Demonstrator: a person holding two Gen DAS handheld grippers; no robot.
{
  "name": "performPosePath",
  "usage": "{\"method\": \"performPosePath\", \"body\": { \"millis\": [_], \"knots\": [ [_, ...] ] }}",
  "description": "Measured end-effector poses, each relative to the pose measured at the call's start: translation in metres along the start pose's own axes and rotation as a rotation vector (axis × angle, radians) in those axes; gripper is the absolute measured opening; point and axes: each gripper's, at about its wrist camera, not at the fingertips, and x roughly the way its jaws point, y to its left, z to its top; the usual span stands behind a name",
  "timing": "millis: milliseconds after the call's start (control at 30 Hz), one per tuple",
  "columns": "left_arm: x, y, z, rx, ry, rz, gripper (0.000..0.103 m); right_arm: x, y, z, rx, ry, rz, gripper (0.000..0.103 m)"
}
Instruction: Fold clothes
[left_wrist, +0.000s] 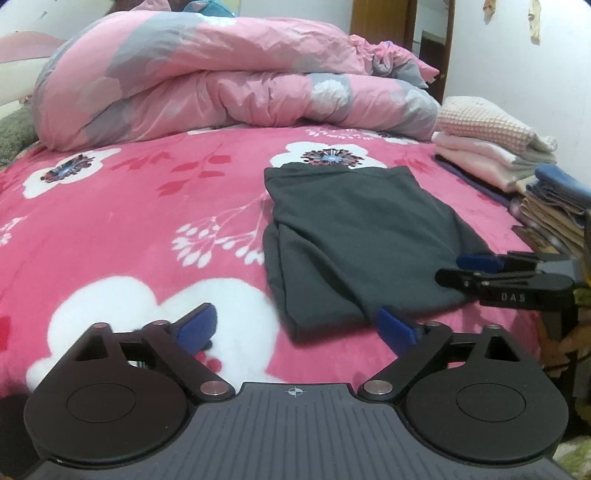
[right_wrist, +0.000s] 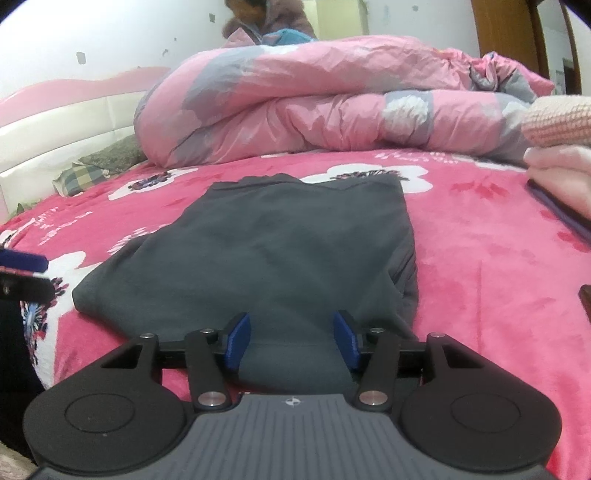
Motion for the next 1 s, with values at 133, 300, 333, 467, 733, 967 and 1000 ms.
{"method": "performPosePath", "body": {
  "millis": [133, 300, 333, 467, 733, 967, 1000],
  "knots": [
    [0.008, -0.006, -0.003, 0.037, 0.007, -0.025, 0.053, 0.003, 0.008, 0.003, -0.015, 0.024, -0.024, 0.061],
    [0.016, -0.010, -0.006, 0.061, 0.020, -0.025, 0.030, 0.004, 0.011, 0.005, -0.015, 0.040, -0.040, 0.062],
    [0.016, -0.009, -0.007, 0.060, 0.019, -0.024, 0.025, 0.005, 0.011, 0.005, -0.014, 0.043, -0.042, 0.062],
    [0.012, -0.007, -0.008, 0.047, 0.001, -0.014, 0.010, 0.005, 0.011, 0.007, -0.015, 0.048, -0.046, 0.062],
    [0.004, -0.003, -0.005, 0.037, -0.052, 0.010, 0.000, 0.006, 0.010, 0.007, -0.016, 0.048, -0.045, 0.062],
    [0.002, -0.001, -0.001, 0.074, -0.070, 0.048, 0.000, 0.005, 0.009, 0.006, -0.017, 0.046, -0.039, 0.062],
    [0.003, 0.001, 0.000, 0.075, -0.072, 0.056, 0.000, 0.005, 0.009, 0.006, -0.017, 0.046, -0.039, 0.062]
  ]
}}
